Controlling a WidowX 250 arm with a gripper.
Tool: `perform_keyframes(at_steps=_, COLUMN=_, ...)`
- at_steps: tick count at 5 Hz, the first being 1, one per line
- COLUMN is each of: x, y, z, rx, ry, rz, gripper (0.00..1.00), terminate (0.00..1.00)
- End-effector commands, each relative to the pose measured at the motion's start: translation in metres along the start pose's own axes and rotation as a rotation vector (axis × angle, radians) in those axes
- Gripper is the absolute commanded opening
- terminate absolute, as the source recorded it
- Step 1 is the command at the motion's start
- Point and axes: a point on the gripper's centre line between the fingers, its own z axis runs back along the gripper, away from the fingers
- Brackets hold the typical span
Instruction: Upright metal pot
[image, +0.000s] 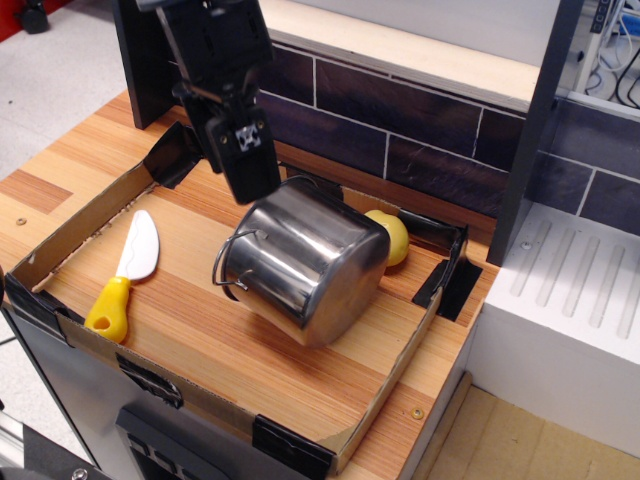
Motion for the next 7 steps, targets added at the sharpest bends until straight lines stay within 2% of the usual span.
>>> perform_keyframes(at_steps=1, x=-0.002, y=-0.009, z=-0.004, rx=0.005, ry=0.009, rz=-0.070, gripper=1.00, terminate=0.00)
perform_keyframes(at_steps=4, x=-0.005, y=-0.017, z=-0.024, rx=-0.020, ry=0.050, rz=-0.103, gripper=1.00, terminate=0.00)
perform_keyframes(at_steps=6, x=-0.007, y=-0.020, z=-0.033, rx=-0.034, ry=0.055, rz=-0.125, gripper=1.00, terminate=0.00)
perform_keyframes(at_steps=7, x=-0.010, y=-0.022, z=-0.032, rx=-0.043, ry=0.054, rz=-0.122, gripper=0.00, terminate=0.00)
